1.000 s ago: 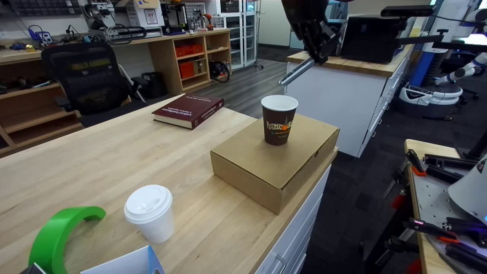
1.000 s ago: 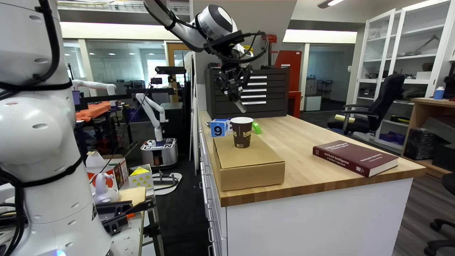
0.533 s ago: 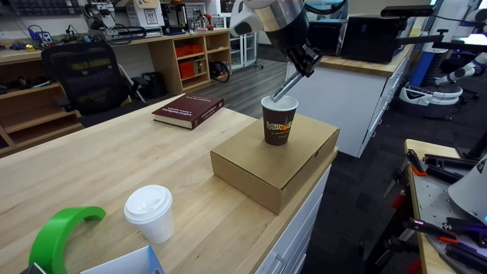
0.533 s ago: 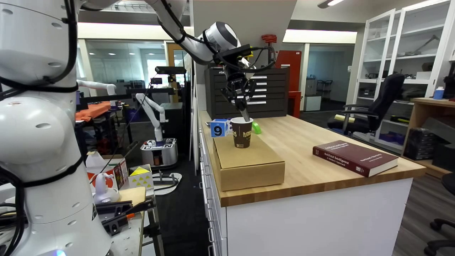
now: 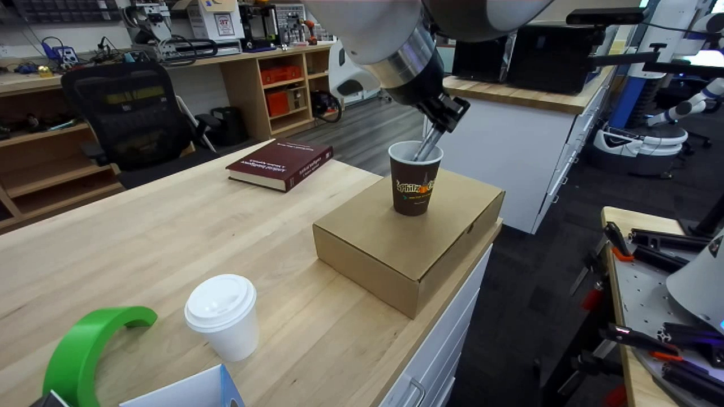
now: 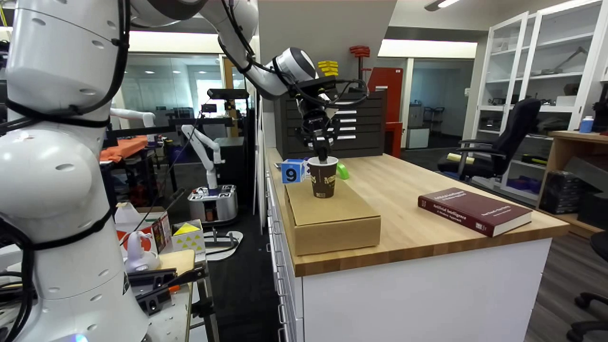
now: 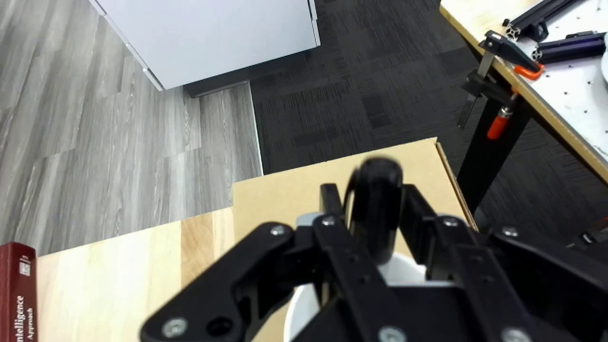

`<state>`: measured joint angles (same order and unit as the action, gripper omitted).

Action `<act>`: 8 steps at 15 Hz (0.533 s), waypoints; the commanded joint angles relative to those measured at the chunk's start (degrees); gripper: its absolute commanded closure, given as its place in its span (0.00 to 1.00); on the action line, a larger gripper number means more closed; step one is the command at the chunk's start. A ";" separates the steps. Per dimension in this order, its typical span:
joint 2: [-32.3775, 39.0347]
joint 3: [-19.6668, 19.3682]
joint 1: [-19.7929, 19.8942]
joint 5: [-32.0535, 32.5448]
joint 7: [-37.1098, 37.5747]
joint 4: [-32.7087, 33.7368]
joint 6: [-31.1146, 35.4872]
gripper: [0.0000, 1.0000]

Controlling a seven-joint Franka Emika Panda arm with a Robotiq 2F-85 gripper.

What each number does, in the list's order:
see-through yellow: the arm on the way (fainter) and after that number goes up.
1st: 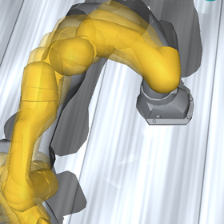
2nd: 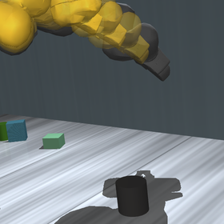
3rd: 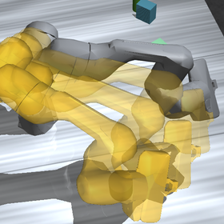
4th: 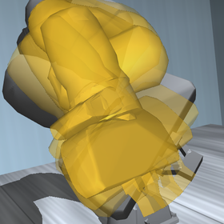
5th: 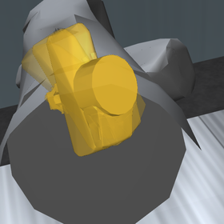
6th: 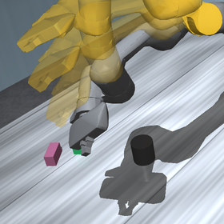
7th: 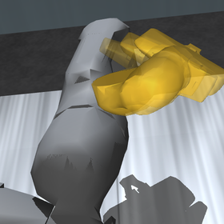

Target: Pick up the black marker from the box and put it in the brown coffee cup

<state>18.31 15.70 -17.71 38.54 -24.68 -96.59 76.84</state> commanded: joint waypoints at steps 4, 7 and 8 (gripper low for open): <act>-2.79 1.04 0.08 -1.00 -2.11 2.09 -0.40 0.15; -5.55 0.90 0.97 -3.10 -1.87 1.99 1.16 0.01; -6.46 0.72 1.35 -4.22 -1.34 1.83 1.59 0.00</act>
<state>15.82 16.50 -17.78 37.41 -25.65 -93.55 76.96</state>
